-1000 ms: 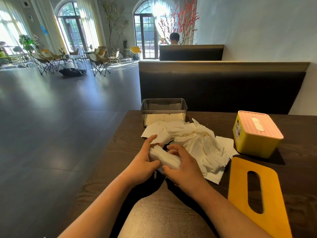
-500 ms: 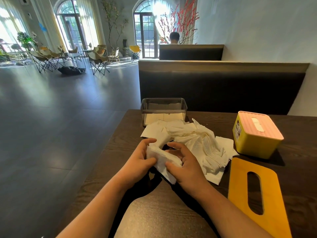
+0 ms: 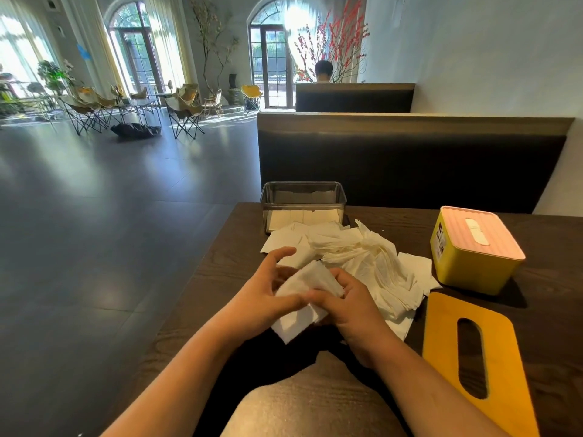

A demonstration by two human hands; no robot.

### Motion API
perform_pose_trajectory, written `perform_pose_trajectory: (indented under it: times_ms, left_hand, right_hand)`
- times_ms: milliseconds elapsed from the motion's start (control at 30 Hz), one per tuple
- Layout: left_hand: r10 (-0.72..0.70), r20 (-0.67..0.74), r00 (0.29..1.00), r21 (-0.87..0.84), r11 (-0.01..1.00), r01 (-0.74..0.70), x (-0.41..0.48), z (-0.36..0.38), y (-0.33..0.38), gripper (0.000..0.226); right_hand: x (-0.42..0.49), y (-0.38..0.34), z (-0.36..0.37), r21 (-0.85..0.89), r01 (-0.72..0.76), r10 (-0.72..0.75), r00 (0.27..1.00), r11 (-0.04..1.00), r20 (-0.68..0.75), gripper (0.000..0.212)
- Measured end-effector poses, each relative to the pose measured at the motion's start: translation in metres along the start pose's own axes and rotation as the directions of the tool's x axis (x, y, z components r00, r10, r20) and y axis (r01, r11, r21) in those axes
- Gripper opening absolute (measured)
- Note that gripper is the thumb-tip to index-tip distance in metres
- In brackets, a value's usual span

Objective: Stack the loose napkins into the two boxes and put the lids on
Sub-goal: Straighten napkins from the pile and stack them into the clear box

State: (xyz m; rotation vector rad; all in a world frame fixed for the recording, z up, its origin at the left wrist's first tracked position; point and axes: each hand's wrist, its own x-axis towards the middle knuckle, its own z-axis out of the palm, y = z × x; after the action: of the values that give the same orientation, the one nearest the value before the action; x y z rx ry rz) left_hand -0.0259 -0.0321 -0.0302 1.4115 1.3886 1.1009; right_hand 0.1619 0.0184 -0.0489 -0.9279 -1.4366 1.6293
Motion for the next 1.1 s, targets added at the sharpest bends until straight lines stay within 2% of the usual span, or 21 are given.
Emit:
perform_pose_trajectory:
  times_ms: [67, 133, 200, 333, 500, 633, 767, 833, 967, 1100]
  left_hand:
    - [-0.028, 0.020, 0.999, 0.079, 0.997, 0.026, -0.004, -0.008, 0.000, 0.080]
    - [0.004, -0.032, 0.999, 0.149, 0.989, 0.001, -0.007, -0.014, -0.002, 0.076]
    - [0.040, -0.094, 0.995, 0.187, 0.982, -0.022, -0.010, -0.018, -0.004, 0.072]
    - [0.039, -0.153, 0.988, 0.098, 0.995, -0.024, -0.013, -0.013, -0.014, 0.072]
    - [-0.003, -0.179, 0.984, -0.075, 0.997, -0.011, -0.015, 0.007, -0.025, 0.091]
    - [0.034, -0.196, 0.980, -0.027, 0.999, -0.040, -0.015, 0.013, -0.025, 0.090]
    - [0.065, -0.241, 0.968, -0.032, 0.997, -0.075, -0.015, 0.015, -0.024, 0.084]
    - [0.066, -0.247, 0.967, -0.022, 0.997, -0.073, -0.016, 0.015, -0.025, 0.083]
    - [0.012, -0.213, 0.977, -0.021, 1.000, -0.017, -0.016, 0.012, -0.025, 0.081]
    - [0.001, -0.191, 0.982, -0.018, 1.000, -0.005, -0.017, 0.016, -0.022, 0.079]
  right_hand:
    - [0.002, 0.000, -0.003, 0.057, 0.003, -0.002, 1.000, 0.998, -0.023, 0.029]
    - [0.001, 0.000, -0.004, 0.034, 0.006, -0.006, 1.000, 0.999, -0.006, 0.028]
    - [-0.002, -0.001, -0.001, -0.104, 0.055, -0.056, 0.998, 0.993, -0.011, 0.028]
    - [-0.002, 0.006, 0.005, -0.311, 0.115, -0.124, 0.992, 0.943, -0.008, 0.039]
    - [-0.001, 0.009, 0.011, -0.303, 0.090, -0.070, 0.995, 0.949, 0.075, 0.076]
    - [0.002, 0.010, 0.014, -0.296, 0.119, -0.110, 0.993, 0.948, 0.046, 0.073]
    - [0.002, 0.012, 0.015, -0.216, 0.159, -0.167, 0.986, 0.963, -0.015, 0.072]
    - [0.001, 0.010, 0.013, -0.263, 0.169, -0.171, 0.985, 0.950, 0.015, 0.077]
    - [0.000, 0.007, 0.009, -0.363, 0.116, -0.079, 0.990, 0.925, 0.114, 0.096]
    - [-0.001, 0.006, 0.010, -0.331, 0.128, -0.107, 0.991, 0.935, 0.082, 0.092]
